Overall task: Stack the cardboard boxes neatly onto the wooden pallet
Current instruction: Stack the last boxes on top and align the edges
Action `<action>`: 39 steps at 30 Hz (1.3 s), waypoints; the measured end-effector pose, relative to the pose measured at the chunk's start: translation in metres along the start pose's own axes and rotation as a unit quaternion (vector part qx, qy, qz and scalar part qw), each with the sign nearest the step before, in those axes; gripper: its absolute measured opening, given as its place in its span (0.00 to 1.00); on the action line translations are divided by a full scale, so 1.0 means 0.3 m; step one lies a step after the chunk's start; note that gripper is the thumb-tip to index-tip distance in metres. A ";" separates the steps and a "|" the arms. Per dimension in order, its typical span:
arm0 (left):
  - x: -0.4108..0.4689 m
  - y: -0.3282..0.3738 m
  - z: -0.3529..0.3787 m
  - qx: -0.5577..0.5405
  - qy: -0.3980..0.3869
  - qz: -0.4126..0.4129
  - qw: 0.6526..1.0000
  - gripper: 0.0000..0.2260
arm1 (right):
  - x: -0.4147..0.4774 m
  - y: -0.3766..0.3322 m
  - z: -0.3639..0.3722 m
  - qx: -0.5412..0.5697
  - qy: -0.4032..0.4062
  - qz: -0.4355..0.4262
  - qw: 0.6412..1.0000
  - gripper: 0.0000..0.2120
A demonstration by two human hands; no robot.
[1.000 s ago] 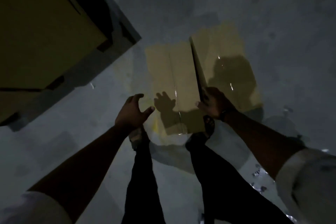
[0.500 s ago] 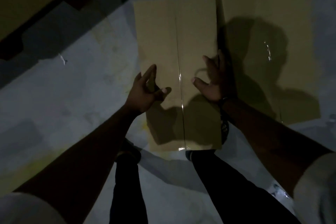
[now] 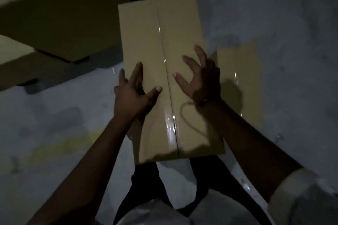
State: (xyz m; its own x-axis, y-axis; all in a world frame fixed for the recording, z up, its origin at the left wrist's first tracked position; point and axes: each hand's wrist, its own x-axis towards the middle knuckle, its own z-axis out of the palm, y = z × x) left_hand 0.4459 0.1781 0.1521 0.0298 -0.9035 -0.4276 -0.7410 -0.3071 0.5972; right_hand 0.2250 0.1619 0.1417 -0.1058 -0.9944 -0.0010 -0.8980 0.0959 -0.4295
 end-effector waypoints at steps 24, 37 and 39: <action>-0.457 -0.519 -1.538 0.005 0.394 -0.105 0.913 0.43 | 0.117 -1.826 -0.106 0.148 -0.058 -0.288 0.945 0.29; -0.123 -0.674 -1.932 0.020 0.403 -0.184 0.896 0.46 | 0.491 -2.276 0.155 0.151 -0.087 -0.339 0.924 0.27; -0.078 -0.708 -1.975 0.030 0.400 -0.194 0.895 0.46 | 0.532 -2.325 0.199 0.154 -0.087 -0.335 0.925 0.26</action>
State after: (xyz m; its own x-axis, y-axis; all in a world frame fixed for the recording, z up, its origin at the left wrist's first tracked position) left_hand 1.0001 0.0874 0.4375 0.7458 -0.6647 0.0431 -0.6049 -0.6487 0.4619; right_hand 0.8598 -0.0663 0.3872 0.5260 -0.8203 0.2244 -0.5695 -0.5357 -0.6234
